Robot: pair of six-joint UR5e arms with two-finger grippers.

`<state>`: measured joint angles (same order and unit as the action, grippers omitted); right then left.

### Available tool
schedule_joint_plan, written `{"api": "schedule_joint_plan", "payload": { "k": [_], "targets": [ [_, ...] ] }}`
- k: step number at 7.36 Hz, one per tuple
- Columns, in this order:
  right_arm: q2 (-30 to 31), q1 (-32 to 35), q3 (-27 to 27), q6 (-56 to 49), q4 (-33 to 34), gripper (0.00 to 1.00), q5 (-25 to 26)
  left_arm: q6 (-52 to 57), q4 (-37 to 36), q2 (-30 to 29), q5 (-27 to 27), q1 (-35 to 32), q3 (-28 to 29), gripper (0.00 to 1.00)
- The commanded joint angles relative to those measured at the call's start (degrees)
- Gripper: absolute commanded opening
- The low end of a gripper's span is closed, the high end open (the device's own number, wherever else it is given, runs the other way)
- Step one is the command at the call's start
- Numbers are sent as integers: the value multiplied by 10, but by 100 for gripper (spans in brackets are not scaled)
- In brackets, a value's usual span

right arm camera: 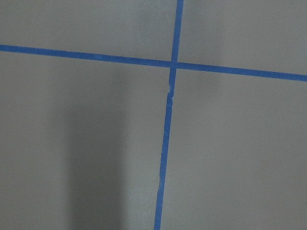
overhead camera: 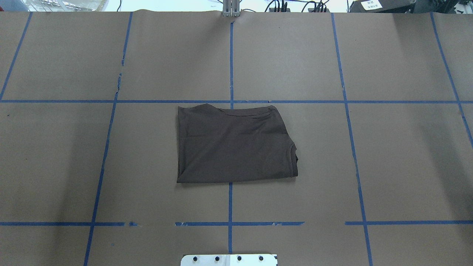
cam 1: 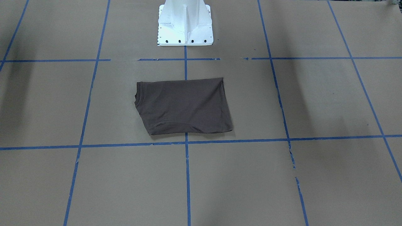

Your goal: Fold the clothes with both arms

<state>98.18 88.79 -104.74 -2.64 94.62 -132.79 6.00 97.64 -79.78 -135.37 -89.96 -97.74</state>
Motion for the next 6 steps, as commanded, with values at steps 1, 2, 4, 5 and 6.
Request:
{"api": "schedule_joint_plan", "payload": {
  "k": [1,2,4,5,6],
  "targets": [
    [8,0,-2,-2,2,100,-1,7,-44,1,-3,-4,-5,100],
    [9,0,-2,-2,1,100,-1,7,-45,-1,-3,-4,-9,100],
    [11,0,-1,-3,1,100,-1,6,-44,5,-2,-3,-28,100],
    [16,0,-2,-4,1,100,-1,7,-41,6,-2,-3,-30,100],
    [17,0,-2,-5,0,100,-1,8,-38,2,5,-2,-35,100]
  ]
}}
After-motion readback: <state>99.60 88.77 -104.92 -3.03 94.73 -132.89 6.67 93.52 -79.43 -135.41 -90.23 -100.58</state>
